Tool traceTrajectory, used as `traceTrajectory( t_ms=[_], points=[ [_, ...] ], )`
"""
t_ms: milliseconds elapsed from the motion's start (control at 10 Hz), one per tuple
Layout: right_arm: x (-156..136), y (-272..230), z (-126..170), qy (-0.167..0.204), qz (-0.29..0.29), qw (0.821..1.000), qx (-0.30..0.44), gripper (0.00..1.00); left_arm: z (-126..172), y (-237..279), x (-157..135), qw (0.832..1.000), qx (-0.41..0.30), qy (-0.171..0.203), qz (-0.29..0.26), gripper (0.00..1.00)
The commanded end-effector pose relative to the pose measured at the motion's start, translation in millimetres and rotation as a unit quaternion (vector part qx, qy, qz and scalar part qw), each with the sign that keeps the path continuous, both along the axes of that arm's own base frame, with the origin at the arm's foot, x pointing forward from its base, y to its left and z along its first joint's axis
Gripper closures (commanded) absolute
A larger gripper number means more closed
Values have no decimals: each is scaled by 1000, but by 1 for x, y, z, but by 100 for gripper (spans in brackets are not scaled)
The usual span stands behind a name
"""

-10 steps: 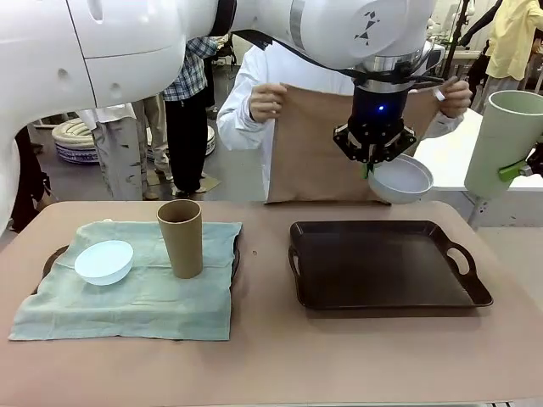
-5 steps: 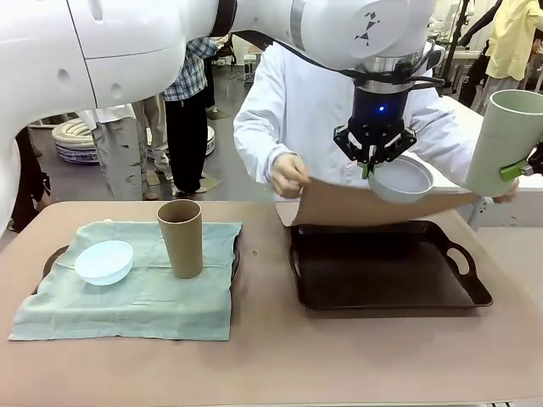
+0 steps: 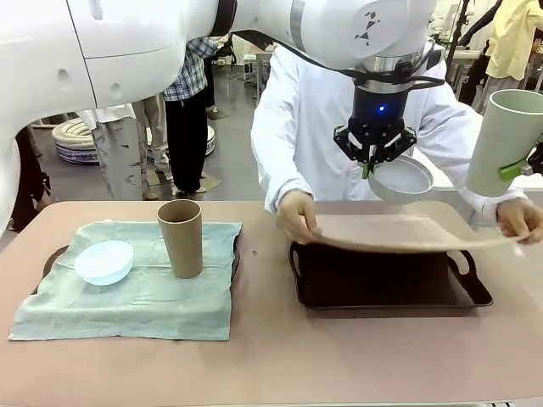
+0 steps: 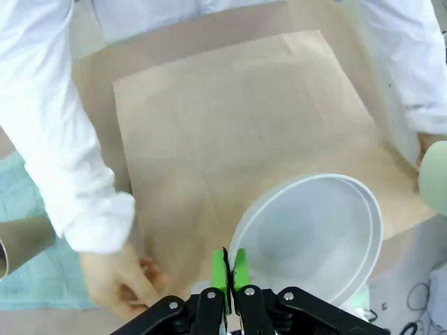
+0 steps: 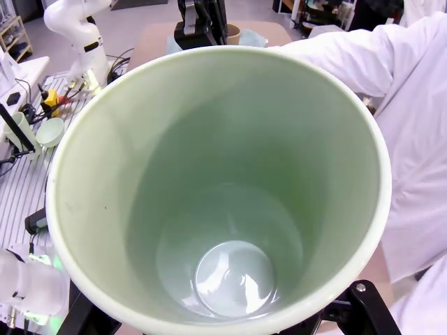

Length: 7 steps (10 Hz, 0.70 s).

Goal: Set up a tray with a mat and arrange the tableware.
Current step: Place the Picnic Bowl and Reusable plastic cup back onto the Handle tray in front of the human's position.

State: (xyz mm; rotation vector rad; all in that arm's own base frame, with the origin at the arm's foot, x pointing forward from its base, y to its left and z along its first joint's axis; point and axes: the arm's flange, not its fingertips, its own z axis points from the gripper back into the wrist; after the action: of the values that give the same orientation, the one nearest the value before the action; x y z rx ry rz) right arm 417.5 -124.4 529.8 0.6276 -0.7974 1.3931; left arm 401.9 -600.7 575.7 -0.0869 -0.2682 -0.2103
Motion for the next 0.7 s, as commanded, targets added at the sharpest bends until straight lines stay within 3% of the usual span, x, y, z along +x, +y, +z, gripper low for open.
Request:
traceTrajectory(
  t_ms=[0,600],
  points=[
    [-1,0,1,-4,1,1000,-4,100,1,2,1,1000,-5,4,-8,100],
    [-1,0,1,-4,1,1000,-4,100,1,2,1,1000,-5,4,-8,100]
  ],
)
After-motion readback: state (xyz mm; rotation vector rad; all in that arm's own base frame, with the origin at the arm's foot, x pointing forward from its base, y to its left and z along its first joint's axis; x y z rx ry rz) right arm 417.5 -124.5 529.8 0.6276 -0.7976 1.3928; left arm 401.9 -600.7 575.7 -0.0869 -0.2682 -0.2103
